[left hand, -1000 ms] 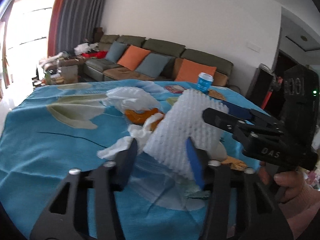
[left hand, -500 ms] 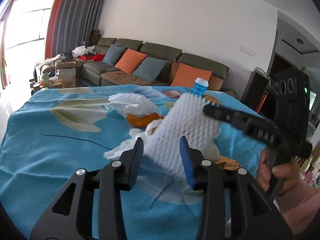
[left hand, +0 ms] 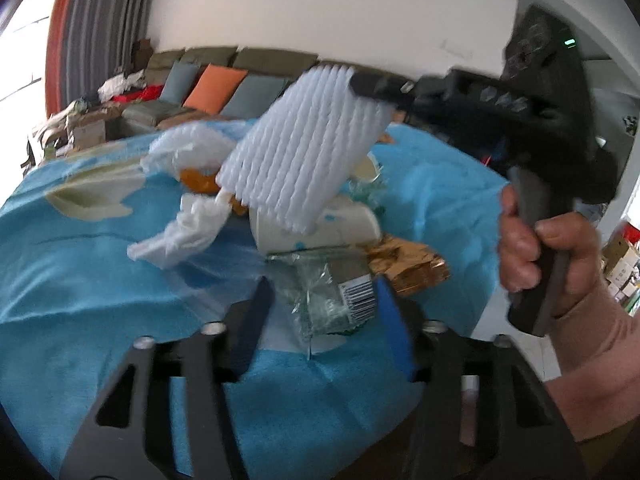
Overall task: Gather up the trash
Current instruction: 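Grasp the clear plastic packet with the left gripper and lift it, then carry both items to the teal bin and open both grippers over it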
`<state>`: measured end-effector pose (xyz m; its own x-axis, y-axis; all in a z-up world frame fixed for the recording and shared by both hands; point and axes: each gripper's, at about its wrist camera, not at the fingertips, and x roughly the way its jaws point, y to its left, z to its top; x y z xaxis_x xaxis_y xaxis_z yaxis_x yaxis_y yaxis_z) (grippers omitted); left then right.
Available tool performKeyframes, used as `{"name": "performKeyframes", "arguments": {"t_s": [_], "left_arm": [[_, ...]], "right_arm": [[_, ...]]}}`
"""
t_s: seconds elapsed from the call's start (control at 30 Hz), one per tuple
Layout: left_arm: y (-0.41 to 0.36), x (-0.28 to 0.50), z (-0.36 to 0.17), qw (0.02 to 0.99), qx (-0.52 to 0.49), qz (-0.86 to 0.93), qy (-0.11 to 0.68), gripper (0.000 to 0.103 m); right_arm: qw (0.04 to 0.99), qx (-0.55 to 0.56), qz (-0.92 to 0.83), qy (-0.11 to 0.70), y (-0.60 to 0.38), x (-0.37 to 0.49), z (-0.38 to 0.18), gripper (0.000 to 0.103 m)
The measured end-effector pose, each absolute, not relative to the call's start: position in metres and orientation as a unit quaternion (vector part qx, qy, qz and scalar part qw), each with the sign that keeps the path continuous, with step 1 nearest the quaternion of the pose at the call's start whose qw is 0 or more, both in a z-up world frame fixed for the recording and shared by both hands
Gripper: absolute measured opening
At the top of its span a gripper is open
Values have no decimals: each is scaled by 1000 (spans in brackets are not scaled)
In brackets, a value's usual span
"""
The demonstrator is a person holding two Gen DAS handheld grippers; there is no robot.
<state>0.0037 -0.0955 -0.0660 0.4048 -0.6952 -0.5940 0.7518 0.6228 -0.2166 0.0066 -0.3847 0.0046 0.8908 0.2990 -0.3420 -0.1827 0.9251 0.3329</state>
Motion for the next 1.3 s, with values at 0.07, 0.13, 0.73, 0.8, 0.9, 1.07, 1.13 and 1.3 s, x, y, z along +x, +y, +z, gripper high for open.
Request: {"name": "performKeyframes", "arguments": {"t_s": [0.07, 0.13, 0.73, 0.8, 0.9, 1.07, 1.13, 1.3], "left_arm": [[-93, 8, -69, 833, 36, -431, 347, 30], [-87, 9, -69, 838, 33, -424, 343, 29], [51, 8, -42, 909, -9, -279, 311, 29], [70, 8, -38, 917, -12, -257, 305, 29], [104, 11, -32, 927, -25, -222, 301, 29], [162, 13, -32, 941, -43, -158, 296, 29], [182, 15, -34, 944, -50, -136, 297, 29], [227, 27, -40, 946, -67, -84, 305, 29]], "right_arm": [[961, 148, 128, 197, -384, 6, 4, 12], [960, 149, 132, 197, -383, 6, 5, 12], [940, 142, 235, 201, -303, 42, 23, 12], [936, 138, 251, 204, -285, 50, 24, 12], [927, 132, 278, 213, -255, 65, 24, 12], [915, 117, 313, 228, -210, 85, 23, 12], [907, 113, 330, 236, -188, 96, 23, 12], [893, 105, 357, 254, -146, 116, 19, 12]]}}
